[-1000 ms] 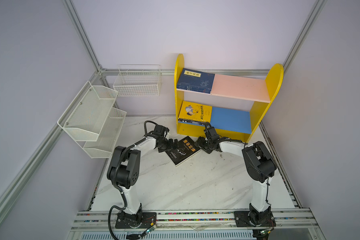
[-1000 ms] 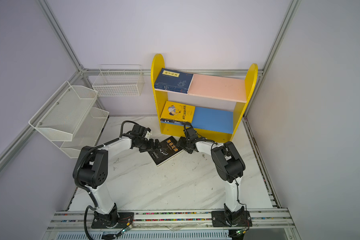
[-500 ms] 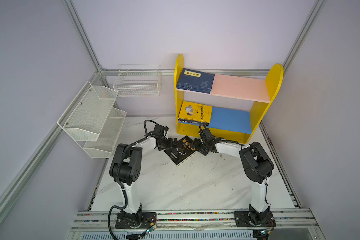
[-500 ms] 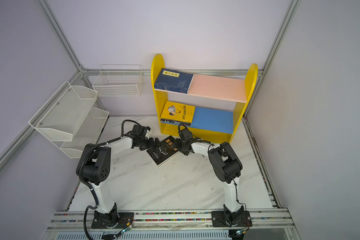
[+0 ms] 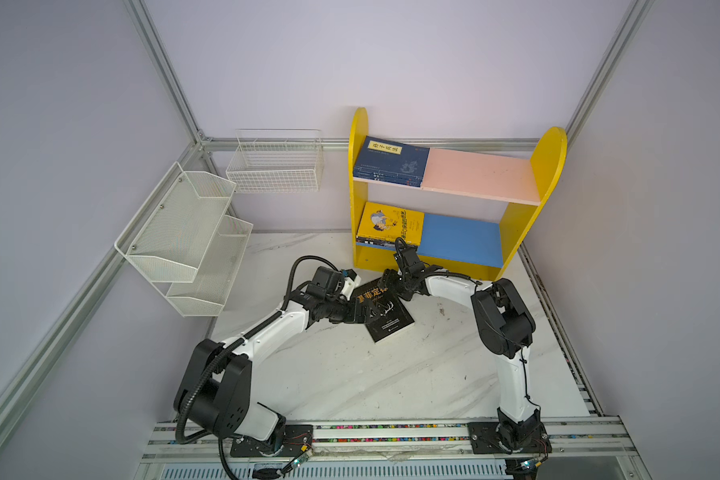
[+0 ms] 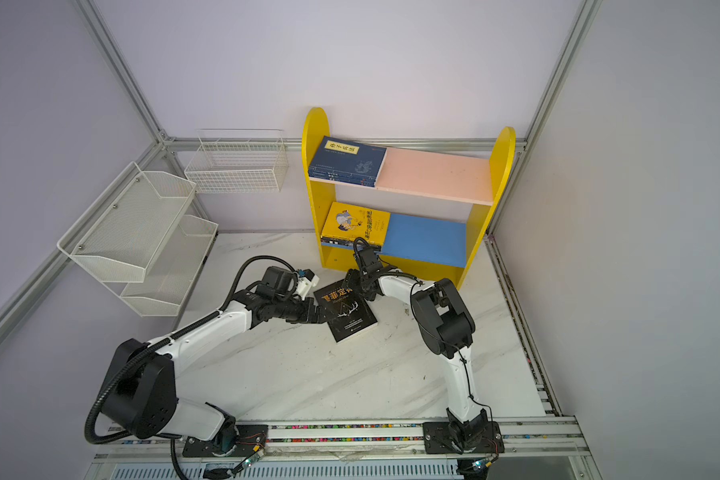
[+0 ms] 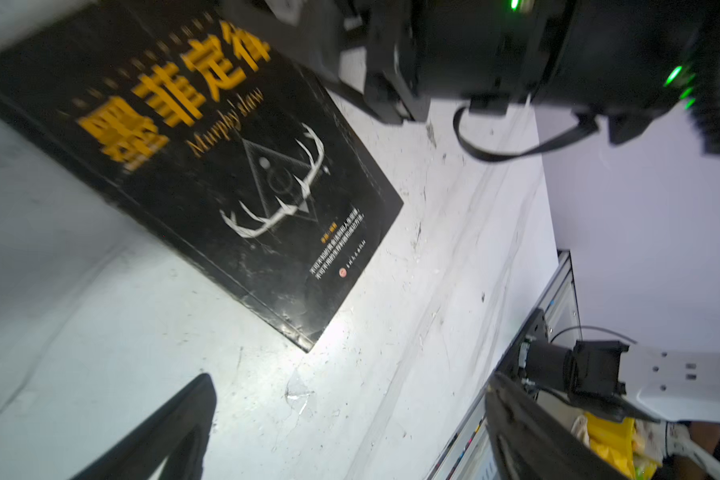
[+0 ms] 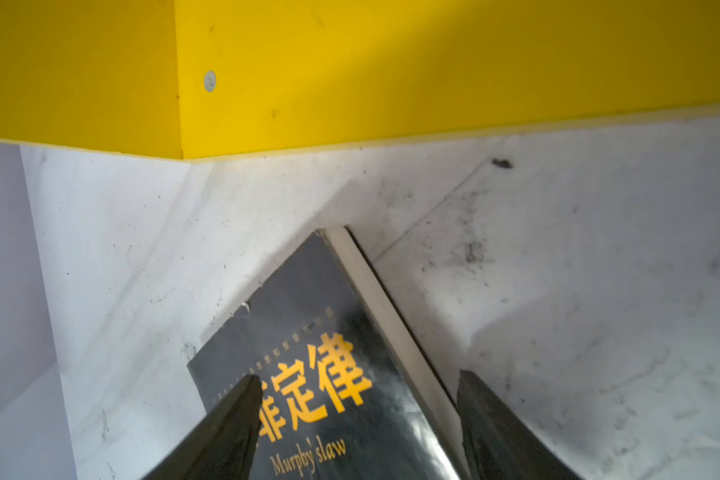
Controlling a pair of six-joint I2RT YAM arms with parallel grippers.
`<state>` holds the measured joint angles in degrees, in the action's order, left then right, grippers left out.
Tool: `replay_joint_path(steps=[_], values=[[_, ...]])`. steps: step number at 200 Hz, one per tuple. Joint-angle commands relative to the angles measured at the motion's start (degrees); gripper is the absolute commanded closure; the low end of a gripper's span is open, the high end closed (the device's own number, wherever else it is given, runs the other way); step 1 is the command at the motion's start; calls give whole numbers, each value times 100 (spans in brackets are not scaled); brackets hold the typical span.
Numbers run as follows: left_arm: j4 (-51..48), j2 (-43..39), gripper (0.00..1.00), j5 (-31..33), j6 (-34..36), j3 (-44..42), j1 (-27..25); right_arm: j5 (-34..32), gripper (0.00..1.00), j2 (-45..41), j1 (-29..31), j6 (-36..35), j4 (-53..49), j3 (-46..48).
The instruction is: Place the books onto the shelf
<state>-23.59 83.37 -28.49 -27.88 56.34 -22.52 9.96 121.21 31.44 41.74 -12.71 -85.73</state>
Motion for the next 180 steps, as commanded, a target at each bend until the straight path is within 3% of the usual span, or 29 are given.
replay_joint_path(steps=[1, 33, 76, 113, 145, 163, 180], values=[[-6, 371, 0, 157, -727, -44, 328, -173, 25, -182, -107, -541, -49, 106], [-46, 955, 5, -181, -1144, 237, 345, -428, 31, -502, -47, -1096, -219, 517], [1106, 1263, 7, -515, -2017, -157, 387, -895, 54, -250, 307, -1686, -601, 320], [1897, 1643, 14, -357, -2721, -480, 372, -1538, 69, 168, 726, -2095, -1089, 8], [2098, 1780, 16, 200, -2920, -701, 323, -1608, 73, 324, 846, -2156, -1023, 179], [3069, 1899, 15, -29, -3269, -1063, 311, -1398, 73, 329, 853, -2163, -774, 398], [4575, 2043, 17, -263, -3770, -1401, 318, -1223, 73, 421, 864, -2179, -590, 512]])
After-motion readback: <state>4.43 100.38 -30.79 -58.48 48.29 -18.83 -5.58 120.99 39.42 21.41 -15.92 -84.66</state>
